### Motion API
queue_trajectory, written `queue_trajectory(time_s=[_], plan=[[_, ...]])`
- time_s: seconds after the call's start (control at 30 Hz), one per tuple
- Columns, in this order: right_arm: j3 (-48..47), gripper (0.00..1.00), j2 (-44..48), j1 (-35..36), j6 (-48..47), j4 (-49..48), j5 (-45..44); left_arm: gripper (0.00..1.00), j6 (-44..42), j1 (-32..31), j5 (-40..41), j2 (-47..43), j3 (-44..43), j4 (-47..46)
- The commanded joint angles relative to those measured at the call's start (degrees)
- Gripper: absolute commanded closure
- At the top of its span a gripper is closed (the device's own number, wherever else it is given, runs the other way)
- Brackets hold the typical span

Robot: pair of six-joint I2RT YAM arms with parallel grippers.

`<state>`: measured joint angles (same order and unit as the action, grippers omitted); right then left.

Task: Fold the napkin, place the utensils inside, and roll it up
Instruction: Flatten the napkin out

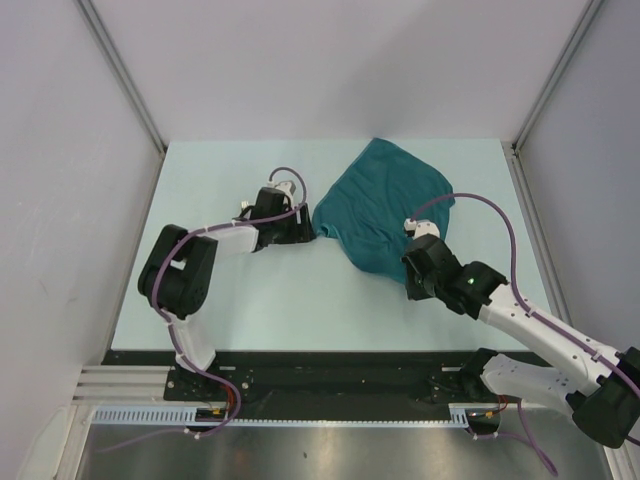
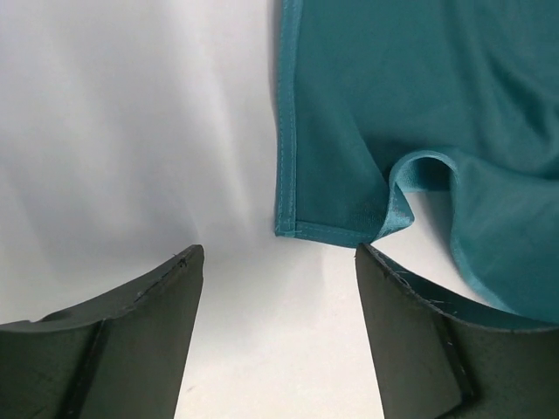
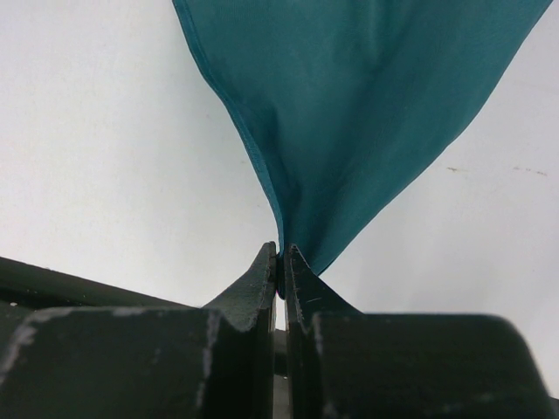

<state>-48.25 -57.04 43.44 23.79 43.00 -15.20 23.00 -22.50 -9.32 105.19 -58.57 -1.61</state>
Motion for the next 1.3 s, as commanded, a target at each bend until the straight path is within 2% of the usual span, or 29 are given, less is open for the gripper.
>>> queue_trajectory(time_s=[0.0,0.2,0.37,0.5,0.57,0.7,0.8,0.83,1.0,1.03,1.13,1.2,1.27], plan=[[-1.23,1.00,0.08,0.15,0.73,-0.03,-1.23,0.24,4.67,-0.44,-4.64,1.15,1.53,-7.61],[-1.23,1.00,0.70,0.15,0.64,0.41,-1.50,0.24,7.31,-0.44,-8.43,5.64,-0.68,-10.25],[-1.23,1.00,0.35,0.07,0.64,0.06,-1.50,0.24,9.43,-0.53,-11.15,2.57,4.77,-19.20],[-1.23,0.99,0.08,0.07,0.38,-0.55,-1.23,0.20,7.67,-0.53,-14.49,2.22,7.40,-20.89],[-1.32,0.99,0.08,0.07,0.20,-0.55,-1.15,0.16,7.58,-0.53,-14.59,2.21,8.64,-22.21],[-1.32,0.99,-0.27,0.07,0.20,-0.64,-0.97,0.17,7.76,-0.53,-12.49,3.53,8.39,-21.34],[-1.50,0.99,-0.18,0.07,0.29,-0.38,-1.14,0.25,7.41,-0.53,-10.03,4.41,6.46,-18.09],[-1.58,0.99,0.08,0.07,0.29,-0.20,-1.15,0.34,7.06,-0.53,-9.32,4.59,6.01,-16.25],[-1.94,0.98,0.17,-0.02,0.55,-0.29,-1.76,0.58,6.00,-0.53,-6.15,4.50,4.87,-13.95],[-2.11,0.98,0.00,-0.02,0.55,-0.46,-1.85,0.67,5.56,-0.53,-5.28,4.59,4.78,-13.43],[-3.34,0.98,-0.36,-0.02,0.29,-0.55,-3.25,0.80,4.33,-0.53,-3.43,4.94,3.20,-12.46],[-5.01,0.99,-0.44,-0.20,-0.32,-0.38,-4.48,0.83,3.11,-0.53,-2.90,5.38,0.74,-11.67],[-6.06,0.98,-0.53,-0.29,-0.67,-0.29,-5.45,0.91,2.31,-0.53,-2.20,6.08,-1.80,-10.44]])
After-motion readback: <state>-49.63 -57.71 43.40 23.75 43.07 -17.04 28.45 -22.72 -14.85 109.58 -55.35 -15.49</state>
